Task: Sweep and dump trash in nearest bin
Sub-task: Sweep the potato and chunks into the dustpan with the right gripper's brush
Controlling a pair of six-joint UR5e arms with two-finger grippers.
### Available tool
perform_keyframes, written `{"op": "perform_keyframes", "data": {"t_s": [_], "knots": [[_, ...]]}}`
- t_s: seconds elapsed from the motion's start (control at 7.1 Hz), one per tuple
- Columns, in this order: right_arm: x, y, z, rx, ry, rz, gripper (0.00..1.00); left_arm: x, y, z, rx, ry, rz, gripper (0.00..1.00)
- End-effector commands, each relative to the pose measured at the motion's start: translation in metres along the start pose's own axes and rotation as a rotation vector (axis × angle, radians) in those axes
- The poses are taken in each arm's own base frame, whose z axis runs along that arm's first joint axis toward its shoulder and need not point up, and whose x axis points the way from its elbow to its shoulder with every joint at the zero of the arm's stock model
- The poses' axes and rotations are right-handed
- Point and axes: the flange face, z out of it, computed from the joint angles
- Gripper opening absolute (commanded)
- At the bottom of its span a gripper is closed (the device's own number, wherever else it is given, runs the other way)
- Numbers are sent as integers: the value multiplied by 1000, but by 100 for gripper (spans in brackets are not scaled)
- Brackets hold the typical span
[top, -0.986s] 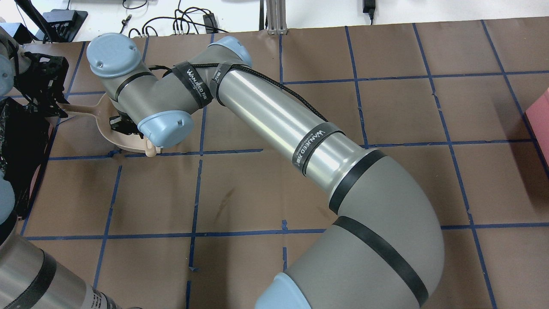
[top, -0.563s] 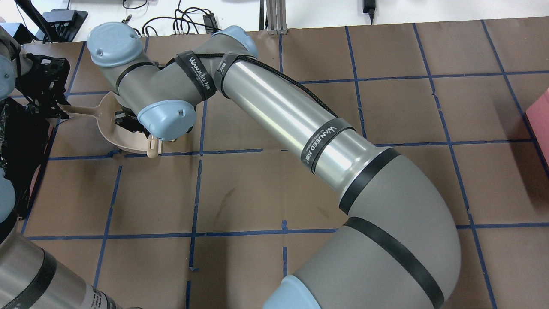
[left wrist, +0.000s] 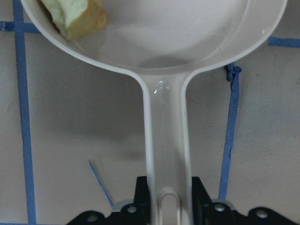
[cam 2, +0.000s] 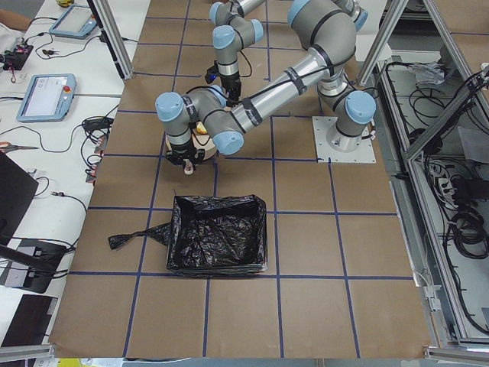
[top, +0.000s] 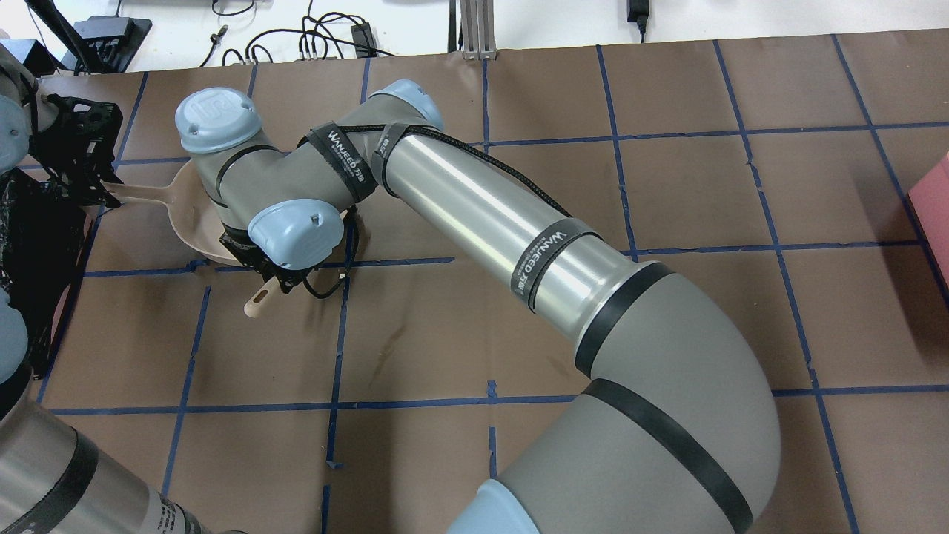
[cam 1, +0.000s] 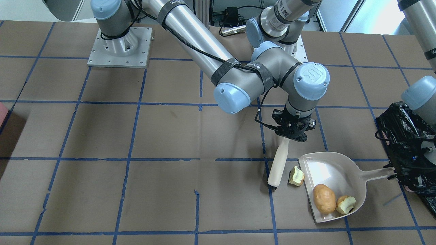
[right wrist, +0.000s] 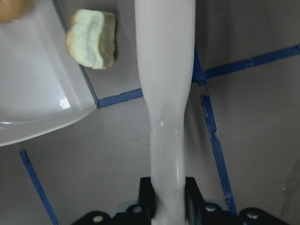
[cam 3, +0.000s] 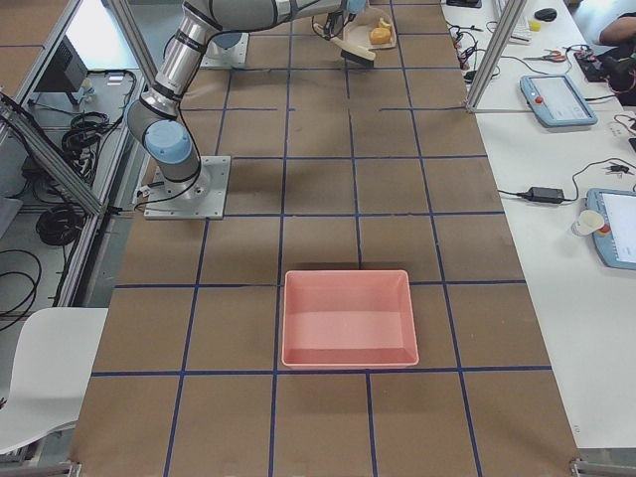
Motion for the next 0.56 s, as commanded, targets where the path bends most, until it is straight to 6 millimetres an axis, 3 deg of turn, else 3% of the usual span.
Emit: {"op": "perform_keyframes", "data": {"t_s": [0.0,0.42], "knots": [[-15,16,20,16,-55,-115,2,0,0,0,1,-1,0,1],[-35,4,25,76,-104,-438,1,0,0,-2,0,-4,0,1]]}}
